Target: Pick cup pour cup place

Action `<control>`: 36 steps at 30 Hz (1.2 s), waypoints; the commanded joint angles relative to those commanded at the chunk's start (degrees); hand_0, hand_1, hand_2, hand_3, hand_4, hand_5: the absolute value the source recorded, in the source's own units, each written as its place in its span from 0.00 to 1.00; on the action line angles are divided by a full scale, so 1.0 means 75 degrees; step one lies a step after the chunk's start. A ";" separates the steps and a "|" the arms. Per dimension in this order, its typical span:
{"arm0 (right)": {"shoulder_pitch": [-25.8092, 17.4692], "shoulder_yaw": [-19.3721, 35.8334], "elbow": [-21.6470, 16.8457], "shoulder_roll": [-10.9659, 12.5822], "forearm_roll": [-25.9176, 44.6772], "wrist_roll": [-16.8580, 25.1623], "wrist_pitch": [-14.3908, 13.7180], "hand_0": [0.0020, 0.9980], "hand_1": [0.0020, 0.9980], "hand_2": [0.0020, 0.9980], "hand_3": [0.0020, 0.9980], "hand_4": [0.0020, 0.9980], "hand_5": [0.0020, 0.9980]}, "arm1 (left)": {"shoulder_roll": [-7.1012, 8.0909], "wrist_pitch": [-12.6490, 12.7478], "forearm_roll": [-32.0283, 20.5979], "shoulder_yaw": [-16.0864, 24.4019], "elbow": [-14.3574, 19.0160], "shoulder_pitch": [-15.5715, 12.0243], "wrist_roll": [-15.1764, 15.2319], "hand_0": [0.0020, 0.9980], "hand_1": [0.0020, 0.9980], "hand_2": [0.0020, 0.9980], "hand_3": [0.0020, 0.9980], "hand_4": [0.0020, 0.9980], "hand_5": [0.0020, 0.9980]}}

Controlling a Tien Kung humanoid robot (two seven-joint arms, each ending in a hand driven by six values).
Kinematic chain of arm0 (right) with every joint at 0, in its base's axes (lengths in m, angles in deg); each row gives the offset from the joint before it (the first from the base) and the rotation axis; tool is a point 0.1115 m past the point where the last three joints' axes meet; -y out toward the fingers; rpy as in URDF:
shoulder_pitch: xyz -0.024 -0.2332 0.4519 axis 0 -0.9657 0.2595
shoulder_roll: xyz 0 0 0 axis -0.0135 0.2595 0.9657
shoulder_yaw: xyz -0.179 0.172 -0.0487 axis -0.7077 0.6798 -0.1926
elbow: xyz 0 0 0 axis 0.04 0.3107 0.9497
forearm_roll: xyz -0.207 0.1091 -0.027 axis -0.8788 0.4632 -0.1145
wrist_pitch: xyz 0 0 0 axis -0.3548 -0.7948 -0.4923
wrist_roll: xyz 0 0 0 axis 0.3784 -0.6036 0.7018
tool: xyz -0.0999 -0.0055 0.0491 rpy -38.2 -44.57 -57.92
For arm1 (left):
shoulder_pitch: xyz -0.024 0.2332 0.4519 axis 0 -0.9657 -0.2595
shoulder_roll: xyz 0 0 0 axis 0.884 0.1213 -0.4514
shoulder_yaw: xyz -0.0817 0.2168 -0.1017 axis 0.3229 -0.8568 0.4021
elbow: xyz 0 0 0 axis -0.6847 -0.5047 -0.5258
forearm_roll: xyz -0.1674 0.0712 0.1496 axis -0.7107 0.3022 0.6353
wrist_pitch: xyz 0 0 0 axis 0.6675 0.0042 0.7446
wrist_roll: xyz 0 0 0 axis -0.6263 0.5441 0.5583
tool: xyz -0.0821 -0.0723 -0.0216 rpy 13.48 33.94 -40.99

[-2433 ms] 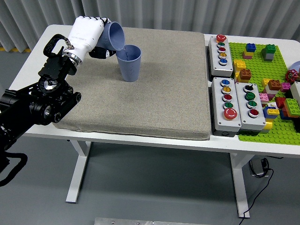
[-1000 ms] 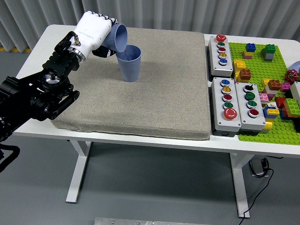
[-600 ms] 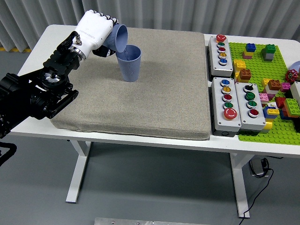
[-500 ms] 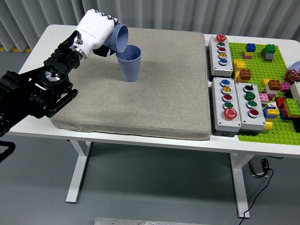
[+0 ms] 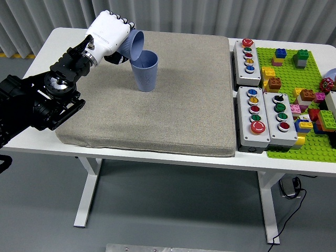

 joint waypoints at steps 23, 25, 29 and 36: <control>0.0031 -0.0006 0.0010 -0.0004 0.0067 0.0018 -0.0019 0.70 0.71 0.67 0.64 0.06 0.30 | 0.0381 -0.0129 -0.3537 0.1770 0.1234 -0.0752 0.0732 0.47 0.51 0.55 0.54 0.83 0.13; 0.0024 0.0001 0.0012 -0.0007 0.0073 0.0022 -0.0021 0.70 0.71 0.67 0.64 0.06 0.30 | 0.0425 -0.0128 -0.4182 0.2246 0.1517 -0.1006 0.0790 0.47 0.51 0.55 0.54 0.83 0.13; 0.0006 0.0026 0.0010 -0.0020 0.0052 0.0020 -0.0020 0.70 0.71 0.67 0.64 0.06 0.30 | 0.0392 -0.0205 -0.5351 0.3155 0.1938 -0.1431 0.0782 0.47 0.51 0.55 0.54 0.83 0.13; -0.0004 0.0072 0.0014 -0.0036 -0.0012 0.0033 -0.0016 0.70 0.71 0.67 0.64 0.06 0.30 | 0.0262 -0.0036 -0.5829 0.4560 0.2677 -0.2170 0.0847 0.47 0.52 0.55 0.54 0.83 0.13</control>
